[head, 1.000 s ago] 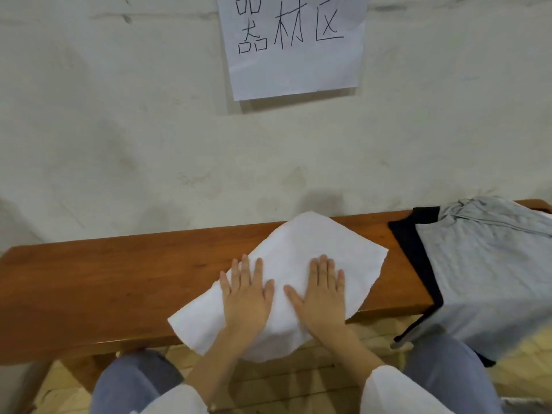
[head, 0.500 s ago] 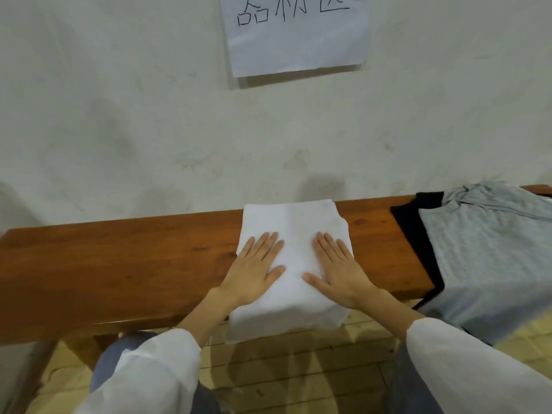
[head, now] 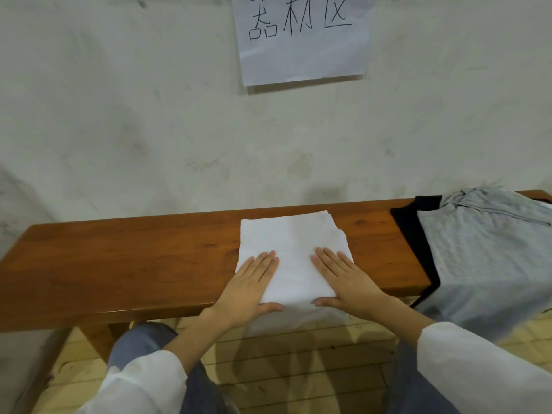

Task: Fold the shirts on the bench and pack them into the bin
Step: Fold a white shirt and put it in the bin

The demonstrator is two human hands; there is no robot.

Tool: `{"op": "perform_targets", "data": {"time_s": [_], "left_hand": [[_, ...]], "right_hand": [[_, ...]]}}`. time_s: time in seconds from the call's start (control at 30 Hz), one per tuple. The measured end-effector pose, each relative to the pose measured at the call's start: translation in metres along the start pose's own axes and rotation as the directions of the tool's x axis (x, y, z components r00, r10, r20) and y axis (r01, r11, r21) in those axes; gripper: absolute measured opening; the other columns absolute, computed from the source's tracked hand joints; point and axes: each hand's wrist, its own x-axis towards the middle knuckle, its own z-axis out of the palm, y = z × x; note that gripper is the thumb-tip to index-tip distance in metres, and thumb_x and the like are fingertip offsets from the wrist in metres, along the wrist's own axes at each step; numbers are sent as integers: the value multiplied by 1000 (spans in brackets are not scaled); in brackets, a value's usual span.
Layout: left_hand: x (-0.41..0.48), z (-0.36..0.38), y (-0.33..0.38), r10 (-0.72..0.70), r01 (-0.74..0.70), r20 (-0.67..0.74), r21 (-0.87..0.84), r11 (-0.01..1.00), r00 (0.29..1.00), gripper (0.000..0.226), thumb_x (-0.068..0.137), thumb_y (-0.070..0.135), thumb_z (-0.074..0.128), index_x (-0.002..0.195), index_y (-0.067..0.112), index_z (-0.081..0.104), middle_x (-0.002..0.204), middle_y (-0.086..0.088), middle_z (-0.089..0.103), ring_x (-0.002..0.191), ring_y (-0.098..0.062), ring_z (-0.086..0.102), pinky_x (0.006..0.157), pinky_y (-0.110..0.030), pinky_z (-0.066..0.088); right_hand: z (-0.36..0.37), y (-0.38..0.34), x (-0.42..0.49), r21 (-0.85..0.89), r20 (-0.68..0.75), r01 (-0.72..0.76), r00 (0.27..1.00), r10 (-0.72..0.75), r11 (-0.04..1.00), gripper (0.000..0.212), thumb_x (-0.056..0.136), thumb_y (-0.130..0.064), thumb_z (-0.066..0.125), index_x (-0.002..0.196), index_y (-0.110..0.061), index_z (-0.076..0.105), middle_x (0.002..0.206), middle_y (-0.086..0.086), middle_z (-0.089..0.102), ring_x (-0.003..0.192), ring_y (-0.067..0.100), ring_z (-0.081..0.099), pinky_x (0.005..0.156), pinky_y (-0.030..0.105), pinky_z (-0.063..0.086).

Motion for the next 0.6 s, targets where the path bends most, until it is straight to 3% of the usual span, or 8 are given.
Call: {"op": "perform_targets", "data": {"time_s": [0.1,0.13,0.2,0.27,0.33,0.4,0.47,0.6], "left_hand": [[-4,3,6,-72,70,102,20,997,992,85,89,71,11,146,11,31,152,-8,33,139,-22,30,110,-39,19],[-7,2,8,-98,96,117,30,995,988,86,90,69,5,144,11,37,148,-8,40,137,-23,34,109,-39,23],[-10,0,12,-61,59,35,49,997,998,91,86,67,-12,149,15,26,155,-7,27,143,-22,21,113,-38,10],[-15,-12,15,-15,15,9,-16,1000,1000,85,84,66,-7,152,21,14,159,-1,11,147,-17,9,115,-30,2],[-18,-26,12,29,-21,42,-175,984,999,69,90,61,16,146,26,35,154,4,30,141,-14,28,115,-25,18],[-22,-45,5,72,-36,66,-439,898,995,36,93,53,40,105,30,65,109,7,66,101,-9,59,88,-24,44],[-18,-60,-3,91,-19,93,-587,810,991,38,90,47,56,61,24,50,59,8,47,55,-7,43,57,-22,33],[3,-102,-15,45,43,126,-617,785,991,44,85,38,67,53,17,46,50,9,38,46,-7,33,48,-18,25]], "right_hand": [[-1,-4,-5,-16,10,10,1000,-10,1000,81,80,-74,-3,141,-26,-30,152,-2,-29,136,16,-33,113,33,-17],[-4,-6,-7,-6,24,11,1000,-11,1000,77,83,-71,-1,142,-29,-27,152,-3,-29,135,15,-33,116,33,-14],[-14,-7,-11,45,49,24,998,-26,999,71,88,-66,7,147,-34,-16,153,-7,-24,139,12,-26,116,30,-10],[-30,-9,-18,143,76,25,996,-36,989,65,91,-61,20,151,-37,6,157,-9,-5,145,11,-6,117,28,1],[-45,-9,-26,284,86,-25,996,0,958,51,94,-52,37,141,-33,41,150,-8,35,138,9,32,114,30,27],[-58,-10,-32,379,101,-62,995,25,923,28,94,-43,52,109,-24,66,111,-3,67,100,13,61,90,31,49],[-72,-8,-29,380,151,-90,988,34,920,16,92,-28,59,82,-17,65,84,0,68,76,15,60,70,29,48],[-111,2,-8,330,125,-131,988,95,935,20,88,-9,55,70,-17,59,71,-3,60,66,13,53,57,23,38]]}}
